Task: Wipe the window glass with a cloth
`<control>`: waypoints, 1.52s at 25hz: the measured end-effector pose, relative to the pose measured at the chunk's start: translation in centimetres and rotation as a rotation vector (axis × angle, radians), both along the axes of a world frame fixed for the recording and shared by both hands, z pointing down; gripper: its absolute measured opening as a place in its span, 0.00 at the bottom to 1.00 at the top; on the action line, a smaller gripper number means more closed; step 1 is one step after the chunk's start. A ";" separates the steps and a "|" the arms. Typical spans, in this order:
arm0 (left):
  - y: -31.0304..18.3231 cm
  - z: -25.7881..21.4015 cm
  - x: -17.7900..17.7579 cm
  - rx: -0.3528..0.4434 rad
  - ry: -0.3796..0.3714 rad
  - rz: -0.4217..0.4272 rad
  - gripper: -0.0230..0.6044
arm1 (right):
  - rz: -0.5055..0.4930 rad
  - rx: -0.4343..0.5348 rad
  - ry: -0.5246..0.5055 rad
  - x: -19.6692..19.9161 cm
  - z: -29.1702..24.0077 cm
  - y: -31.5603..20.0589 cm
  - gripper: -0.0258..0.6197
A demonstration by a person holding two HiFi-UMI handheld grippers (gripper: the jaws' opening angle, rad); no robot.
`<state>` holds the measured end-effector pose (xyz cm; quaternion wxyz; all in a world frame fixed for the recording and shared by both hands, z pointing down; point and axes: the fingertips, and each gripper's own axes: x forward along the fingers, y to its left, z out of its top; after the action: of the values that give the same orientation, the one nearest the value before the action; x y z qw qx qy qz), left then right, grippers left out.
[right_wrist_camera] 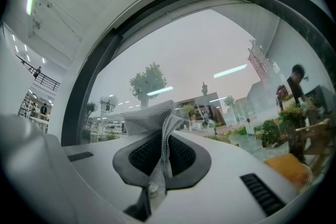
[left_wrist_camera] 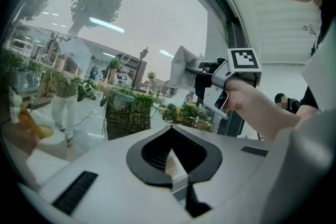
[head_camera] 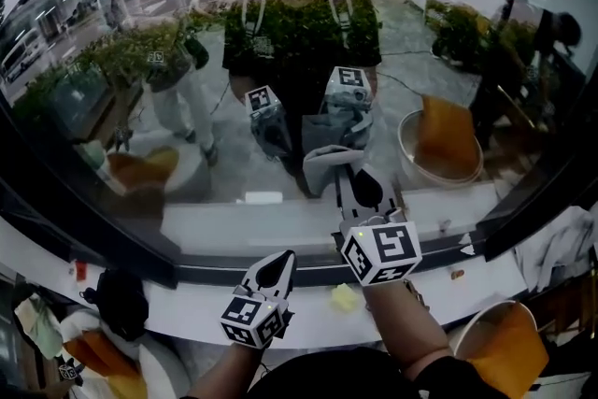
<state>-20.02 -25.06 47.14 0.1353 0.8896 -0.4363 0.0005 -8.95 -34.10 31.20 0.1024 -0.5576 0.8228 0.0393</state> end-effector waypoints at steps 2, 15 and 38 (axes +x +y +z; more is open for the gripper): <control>0.0 0.0 0.0 -0.002 -0.002 0.010 0.05 | 0.010 -0.003 0.000 0.1 0.0 0.0 0.09; 0.5 -0.1 4.7 -0.005 0.001 0.083 0.05 | 0.116 -0.012 0.013 6.9 0.1 0.7 0.09; 1.5 -0.9 22.1 -0.009 -0.028 0.185 0.05 | 0.272 -0.030 -0.008 28.4 -0.4 2.4 0.10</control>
<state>2.10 -23.53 46.20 0.1325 0.9254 -0.3541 0.0275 19.46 -31.71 30.85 0.0913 -0.6655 0.7398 0.0383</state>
